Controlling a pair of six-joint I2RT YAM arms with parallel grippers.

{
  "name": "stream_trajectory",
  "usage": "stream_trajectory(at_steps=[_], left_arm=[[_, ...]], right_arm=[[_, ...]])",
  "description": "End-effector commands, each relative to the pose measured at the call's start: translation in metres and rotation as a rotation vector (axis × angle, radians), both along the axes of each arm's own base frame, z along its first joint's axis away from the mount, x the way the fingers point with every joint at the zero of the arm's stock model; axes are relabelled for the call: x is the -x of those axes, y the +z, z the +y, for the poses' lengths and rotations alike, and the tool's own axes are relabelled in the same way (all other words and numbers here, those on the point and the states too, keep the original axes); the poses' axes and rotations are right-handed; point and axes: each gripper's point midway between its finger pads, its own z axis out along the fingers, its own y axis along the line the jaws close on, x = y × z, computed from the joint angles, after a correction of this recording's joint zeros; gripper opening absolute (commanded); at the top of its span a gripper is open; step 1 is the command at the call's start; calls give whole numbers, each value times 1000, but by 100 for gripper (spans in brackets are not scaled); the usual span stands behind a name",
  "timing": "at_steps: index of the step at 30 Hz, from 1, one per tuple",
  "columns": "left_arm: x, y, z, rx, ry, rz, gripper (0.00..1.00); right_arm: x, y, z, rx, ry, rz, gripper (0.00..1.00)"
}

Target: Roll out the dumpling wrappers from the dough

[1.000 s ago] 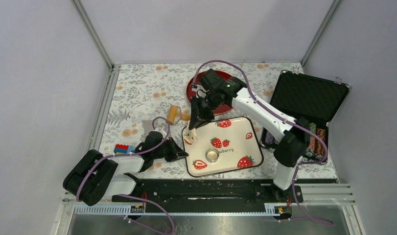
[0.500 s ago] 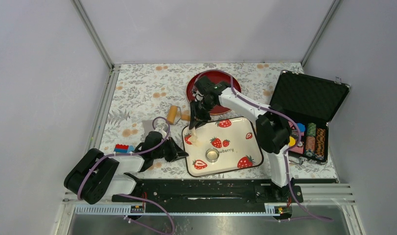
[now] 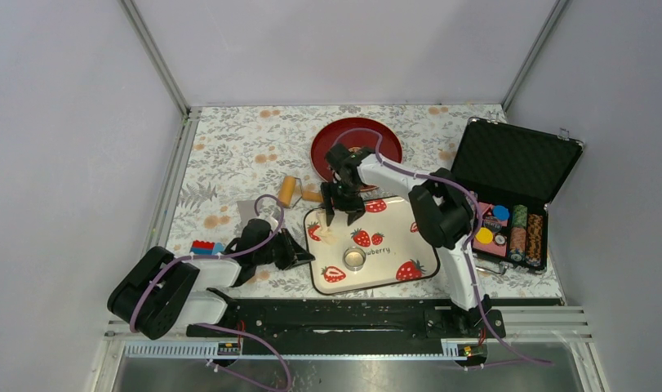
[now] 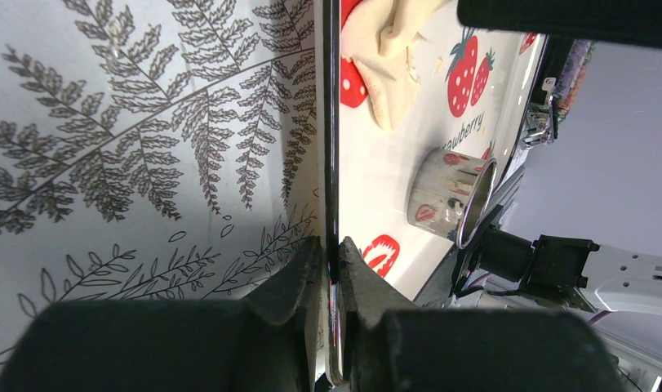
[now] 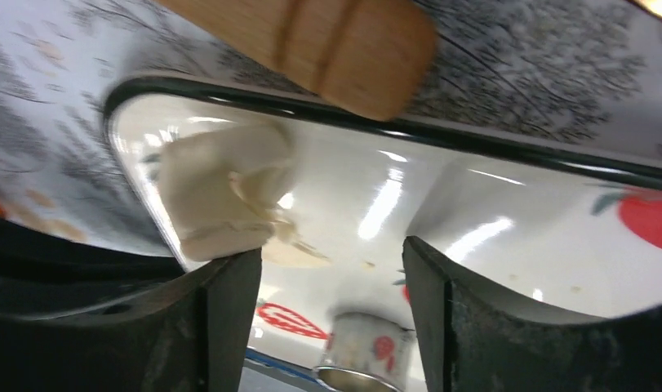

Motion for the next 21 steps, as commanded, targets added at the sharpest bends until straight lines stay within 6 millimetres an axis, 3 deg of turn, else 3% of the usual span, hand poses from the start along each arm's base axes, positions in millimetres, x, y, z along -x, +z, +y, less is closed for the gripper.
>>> stream_trajectory(at_steps=[1,7,16,21], left_arm=[[25,-35,17,-121,-15,98,0],[25,-36,17,-122,-14,98,0],[25,-36,17,-122,-14,97,0],[25,-35,17,-120,-14,95,0]], right_arm=[[-4,20,-34,115,33,-119,74],[6,49,-52,109,23,-171,88],[30,91,-68,-96,-115,-145,86],[57,84,-77,-126,-137,-85,80]])
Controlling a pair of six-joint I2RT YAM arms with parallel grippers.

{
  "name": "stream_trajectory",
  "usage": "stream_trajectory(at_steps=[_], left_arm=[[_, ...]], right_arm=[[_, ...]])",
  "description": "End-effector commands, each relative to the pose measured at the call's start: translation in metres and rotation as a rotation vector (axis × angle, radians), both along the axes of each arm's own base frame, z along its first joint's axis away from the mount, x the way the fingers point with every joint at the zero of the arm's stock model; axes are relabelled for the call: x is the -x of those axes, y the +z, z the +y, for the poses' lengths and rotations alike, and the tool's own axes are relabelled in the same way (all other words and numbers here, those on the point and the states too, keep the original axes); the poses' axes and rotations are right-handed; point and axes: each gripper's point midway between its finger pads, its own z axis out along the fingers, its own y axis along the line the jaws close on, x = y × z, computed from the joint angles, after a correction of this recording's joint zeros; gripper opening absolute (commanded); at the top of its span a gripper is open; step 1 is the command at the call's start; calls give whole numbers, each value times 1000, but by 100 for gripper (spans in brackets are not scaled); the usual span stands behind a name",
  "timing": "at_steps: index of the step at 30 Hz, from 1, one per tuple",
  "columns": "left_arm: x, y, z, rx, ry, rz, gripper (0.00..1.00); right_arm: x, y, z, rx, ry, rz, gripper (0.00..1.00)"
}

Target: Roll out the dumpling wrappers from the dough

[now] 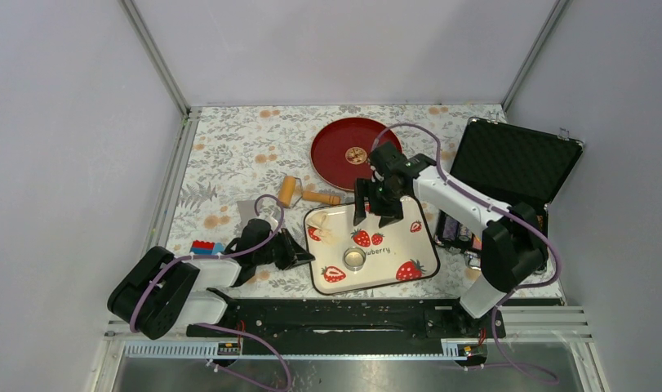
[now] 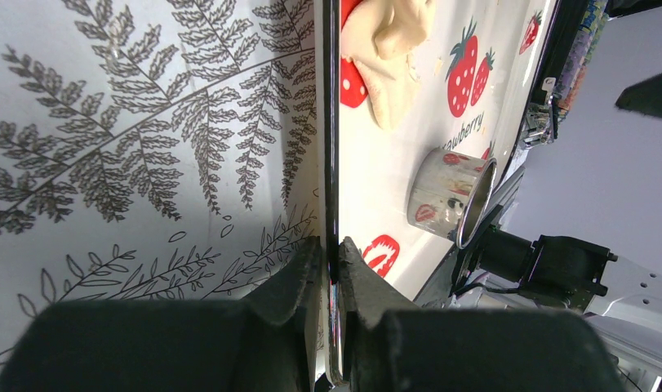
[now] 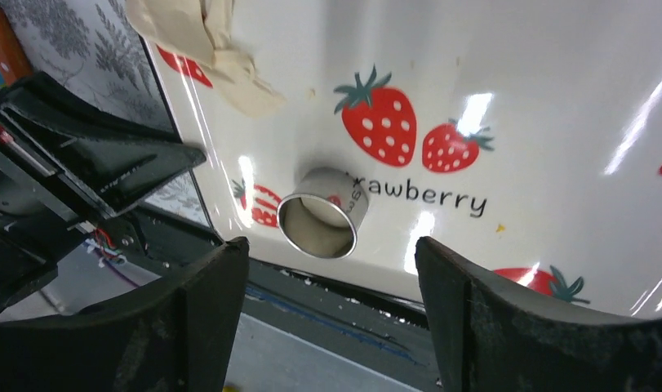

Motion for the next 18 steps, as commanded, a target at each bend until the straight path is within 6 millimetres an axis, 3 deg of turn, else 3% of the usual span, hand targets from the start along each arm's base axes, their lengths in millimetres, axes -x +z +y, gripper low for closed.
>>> stream_trajectory(at_steps=[1,10,18], left_arm=[[25,-35,17,-122,-13,95,0],[25,-36,16,-120,-17,99,0],[26,-37,16,-121,-18,105,0]], right_arm=[[24,-3,2,-70,-16,59,78],[61,-54,-5,-76,-18,222,63],[72,-69,7,-131,-14,312,58]])
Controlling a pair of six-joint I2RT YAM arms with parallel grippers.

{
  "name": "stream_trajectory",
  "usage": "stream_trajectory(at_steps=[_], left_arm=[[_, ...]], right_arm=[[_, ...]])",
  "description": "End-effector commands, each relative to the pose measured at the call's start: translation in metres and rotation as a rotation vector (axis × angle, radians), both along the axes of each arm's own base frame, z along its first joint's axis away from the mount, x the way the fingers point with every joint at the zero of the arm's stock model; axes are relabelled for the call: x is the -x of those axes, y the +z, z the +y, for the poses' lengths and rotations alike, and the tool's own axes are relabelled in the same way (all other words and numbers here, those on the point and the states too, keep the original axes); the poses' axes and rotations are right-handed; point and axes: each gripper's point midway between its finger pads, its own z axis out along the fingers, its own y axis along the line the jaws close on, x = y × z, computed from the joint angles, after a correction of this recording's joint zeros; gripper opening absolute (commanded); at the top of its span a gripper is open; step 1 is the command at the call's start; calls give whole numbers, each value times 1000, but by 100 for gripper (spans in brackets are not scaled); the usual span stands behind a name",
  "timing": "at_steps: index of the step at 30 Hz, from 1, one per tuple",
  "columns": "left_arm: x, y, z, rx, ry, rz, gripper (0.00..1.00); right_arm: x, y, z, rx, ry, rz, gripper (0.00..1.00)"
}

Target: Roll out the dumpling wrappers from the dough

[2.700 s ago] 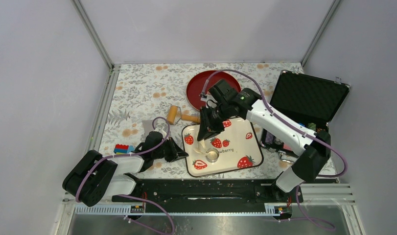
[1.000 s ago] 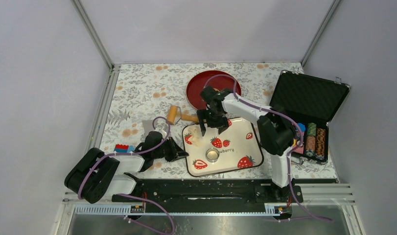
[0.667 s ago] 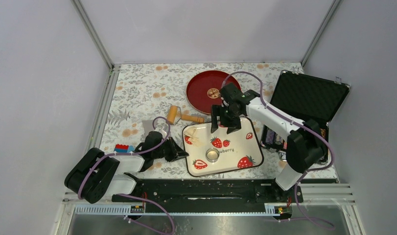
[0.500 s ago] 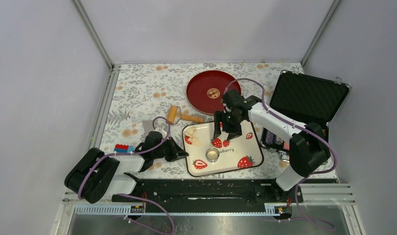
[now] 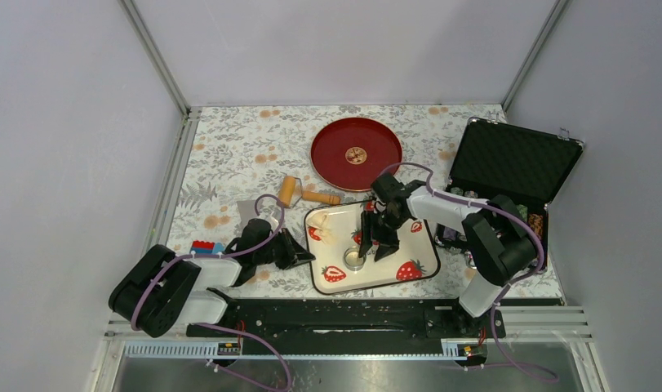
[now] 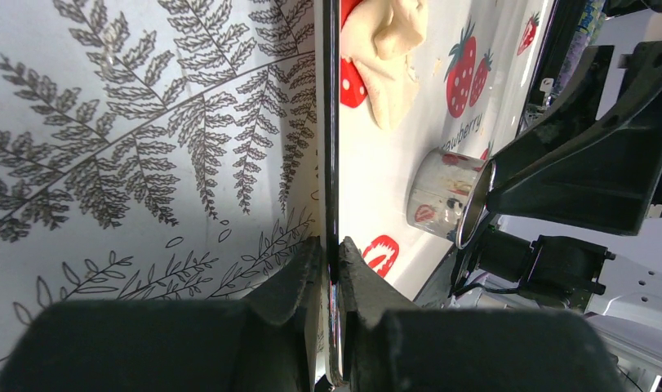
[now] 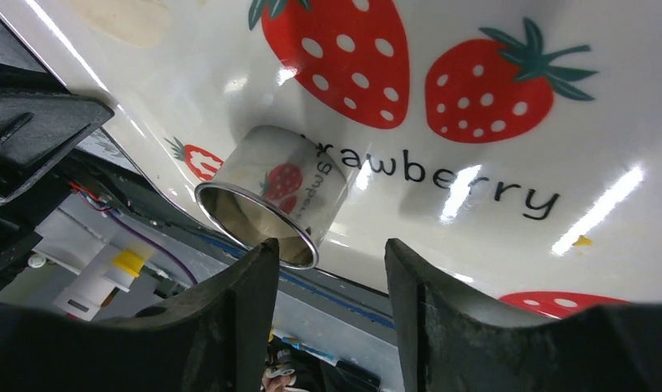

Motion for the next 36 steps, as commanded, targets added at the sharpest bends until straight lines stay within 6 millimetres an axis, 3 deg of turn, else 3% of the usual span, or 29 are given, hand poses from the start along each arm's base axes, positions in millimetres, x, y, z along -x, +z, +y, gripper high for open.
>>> stream_trajectory(at_steps=[1,12,20,28,36], left_arm=[[27,-37,18,-126,-15,108,0],[26,-36,17,-124,-16,109,0],[26,-37,17,-124,-18,108,0],[27,-36,17,-124,-19,109,0],[27,-36,17,-125,-21,110,0]], right_arm=[[0,1,15,-64,5,26,56],[6,-11,20,-43,38,69,30],[4,11,17,-26,69,24,7],[-11,48,14,-21,96,-77,1],[-48,59,-16,16,49,-119,0]])
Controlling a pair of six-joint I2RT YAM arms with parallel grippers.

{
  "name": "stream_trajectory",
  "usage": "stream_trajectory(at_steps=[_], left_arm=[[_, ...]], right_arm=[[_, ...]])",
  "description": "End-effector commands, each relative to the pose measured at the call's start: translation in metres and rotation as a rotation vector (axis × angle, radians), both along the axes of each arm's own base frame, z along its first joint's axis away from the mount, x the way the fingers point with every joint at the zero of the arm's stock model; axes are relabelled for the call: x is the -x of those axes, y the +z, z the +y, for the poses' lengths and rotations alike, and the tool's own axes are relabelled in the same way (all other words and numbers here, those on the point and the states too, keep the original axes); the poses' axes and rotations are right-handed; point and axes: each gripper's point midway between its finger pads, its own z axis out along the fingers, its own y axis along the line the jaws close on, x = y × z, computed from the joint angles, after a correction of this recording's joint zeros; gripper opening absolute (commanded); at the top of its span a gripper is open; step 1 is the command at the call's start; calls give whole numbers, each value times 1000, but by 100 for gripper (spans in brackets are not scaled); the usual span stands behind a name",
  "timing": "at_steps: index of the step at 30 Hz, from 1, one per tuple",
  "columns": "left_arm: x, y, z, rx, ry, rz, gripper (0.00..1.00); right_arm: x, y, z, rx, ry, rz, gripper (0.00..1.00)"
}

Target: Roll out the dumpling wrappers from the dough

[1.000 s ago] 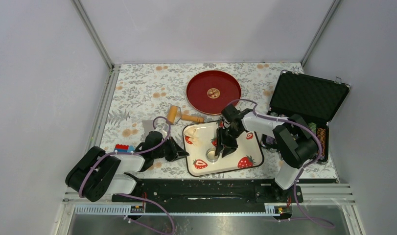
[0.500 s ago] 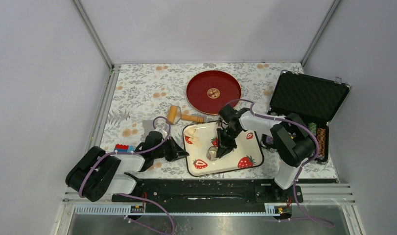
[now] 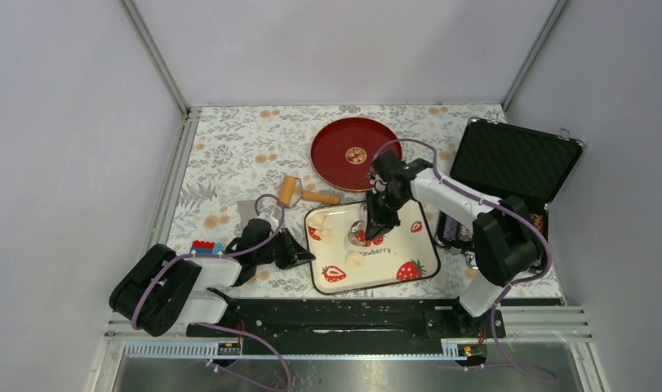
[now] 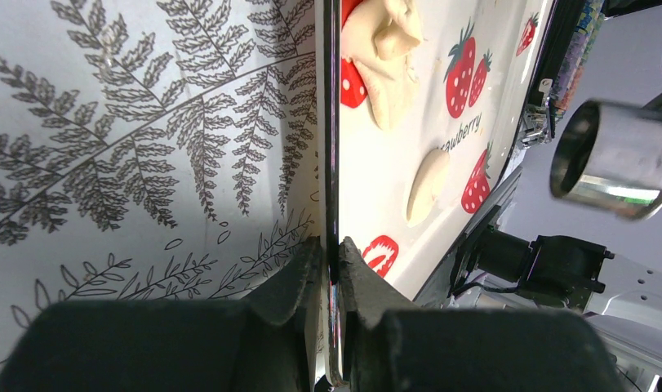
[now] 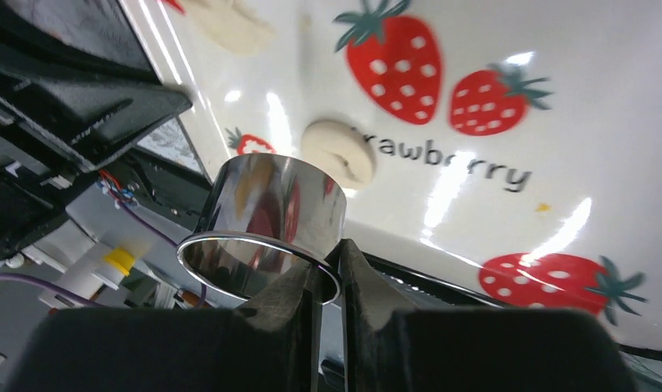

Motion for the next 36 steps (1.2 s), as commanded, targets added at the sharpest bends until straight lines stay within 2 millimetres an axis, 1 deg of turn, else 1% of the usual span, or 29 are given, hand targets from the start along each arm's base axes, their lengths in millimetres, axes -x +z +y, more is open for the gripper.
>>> stream_trajectory(at_steps=[1,4,7,10,13,14,16,24,25,28,33,36], left_arm=[[26,-36,17,-127,-20,107,0],[26,-37,17,-129,-20,109,0],[27,-37,17,-128,-21,110,0],[27,-37,17,-128,-23,112,0],[26,-37,16,-126,-24,112,0],[27,-37,16,-125,-25,112,0],[27,-37,16,-125,-26,112,0],[27,-36,16,-120,-27,108,0],[27,-36,16,-120,-27,108,0],[27,-36,16,-119,-29,107,0],[27,-36,16,-120,-29,107,0],[27,-36,15,-118,-31,107,0]], right_arm=[[-26,13,-30,48,-25,-36,0],[-48,18,-45,63,-57,-55,0],[-77,26,-62,66,-100,-74,0],[-104,28,-82,80,-153,-82,0],[-130,26,-102,104,-204,-83,0],[-139,25,-110,110,-226,-75,0],[-153,20,-119,112,-265,-50,0],[-204,-6,-149,170,-387,-41,0],[-208,-11,-151,186,-390,-40,0],[-217,-18,-155,203,-394,-37,1],[-214,-29,-159,236,-375,2,2],[-210,-35,-164,265,-366,10,7]])
